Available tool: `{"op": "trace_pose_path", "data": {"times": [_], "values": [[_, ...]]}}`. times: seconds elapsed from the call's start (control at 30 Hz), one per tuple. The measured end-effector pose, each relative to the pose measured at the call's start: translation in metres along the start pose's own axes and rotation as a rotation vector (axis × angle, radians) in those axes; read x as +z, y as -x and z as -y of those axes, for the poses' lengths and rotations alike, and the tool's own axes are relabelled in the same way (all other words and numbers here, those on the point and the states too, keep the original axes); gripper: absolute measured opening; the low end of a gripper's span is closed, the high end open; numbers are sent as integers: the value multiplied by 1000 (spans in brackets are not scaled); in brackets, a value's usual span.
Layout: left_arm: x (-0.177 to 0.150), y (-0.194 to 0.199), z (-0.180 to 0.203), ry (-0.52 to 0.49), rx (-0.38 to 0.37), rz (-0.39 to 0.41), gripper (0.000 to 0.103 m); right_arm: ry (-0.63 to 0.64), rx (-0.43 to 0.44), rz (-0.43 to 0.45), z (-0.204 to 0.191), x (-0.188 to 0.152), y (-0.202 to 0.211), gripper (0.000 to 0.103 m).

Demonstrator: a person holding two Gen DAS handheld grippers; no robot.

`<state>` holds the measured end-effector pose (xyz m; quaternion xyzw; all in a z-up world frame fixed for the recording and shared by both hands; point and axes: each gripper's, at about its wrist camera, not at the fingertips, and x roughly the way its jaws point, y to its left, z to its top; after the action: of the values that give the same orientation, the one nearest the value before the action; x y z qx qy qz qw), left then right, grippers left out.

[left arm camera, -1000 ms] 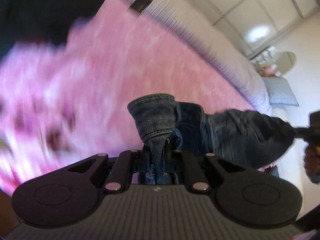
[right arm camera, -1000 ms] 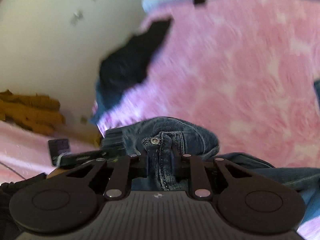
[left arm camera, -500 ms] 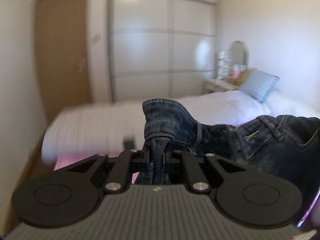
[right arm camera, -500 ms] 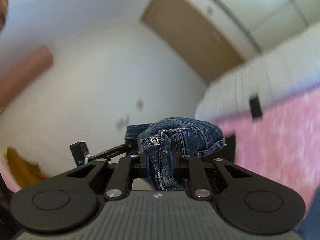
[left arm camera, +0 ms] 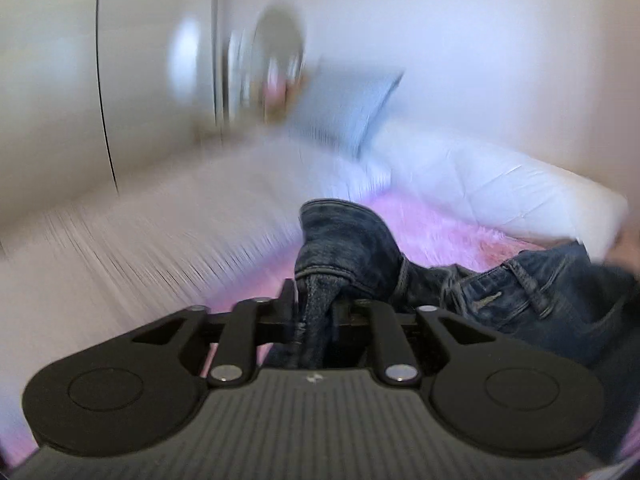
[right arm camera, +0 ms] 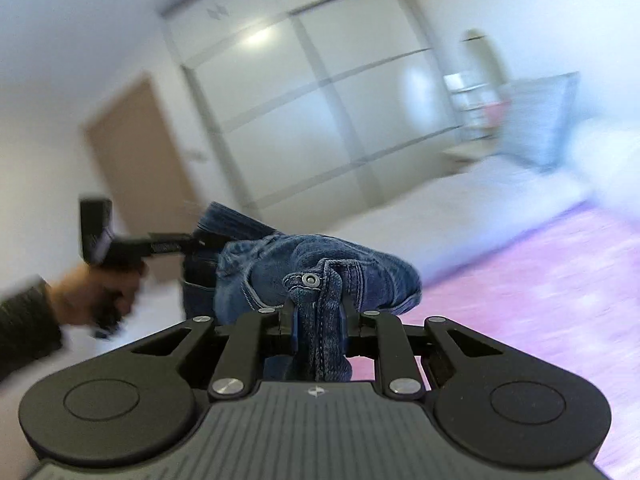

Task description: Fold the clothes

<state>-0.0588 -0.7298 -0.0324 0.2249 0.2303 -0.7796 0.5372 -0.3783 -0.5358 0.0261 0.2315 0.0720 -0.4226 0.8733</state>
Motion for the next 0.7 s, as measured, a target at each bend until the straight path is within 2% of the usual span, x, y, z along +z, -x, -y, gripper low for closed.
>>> {"op": "trace_pose_path", "data": {"times": [0.03, 0.1, 0.13, 0.17, 0.23, 0.27, 0.33, 0.37, 0.43, 0.47, 0.57, 0.67, 0.7], "values": [[-8, -36, 2, 60, 2, -42, 31, 46, -72, -18, 27, -9, -19, 30], [-31, -91, 3, 165, 4, -118, 32, 64, -200, -116, 80, -38, -65, 46], [-50, -106, 6, 203, 6, -156, 34, 28, -229, -181, 108, -52, -84, 47], [-67, -119, 9, 237, 7, -194, 42, -12, -248, -255, 136, -68, -104, 47], [-100, -133, 15, 260, -2, -278, 51, -28, -249, -334, 168, -93, -127, 47], [-115, -134, 18, 245, 0, -316, 51, -58, -243, -357, 181, -101, -132, 50], [-144, -138, 22, 216, 6, -389, 51, -121, -237, -394, 208, -115, -141, 71], [-152, -137, 24, 204, 10, -410, 51, -153, -250, -402, 222, -123, -140, 73], [-167, -139, 27, 186, 18, -432, 53, -211, -280, -418, 250, -136, -139, 74], [-168, -143, 27, 177, 20, -436, 56, -239, -298, -425, 264, -141, -139, 74], [-167, -158, 31, 160, 19, -422, 56, -316, -342, -432, 304, -150, -142, 74], [-153, -184, 40, 146, -75, -370, 54, -320, -365, -423, 321, -150, -156, 74], [-147, -194, 45, 152, -130, -347, 54, -311, -375, -423, 323, -150, -164, 72]]}}
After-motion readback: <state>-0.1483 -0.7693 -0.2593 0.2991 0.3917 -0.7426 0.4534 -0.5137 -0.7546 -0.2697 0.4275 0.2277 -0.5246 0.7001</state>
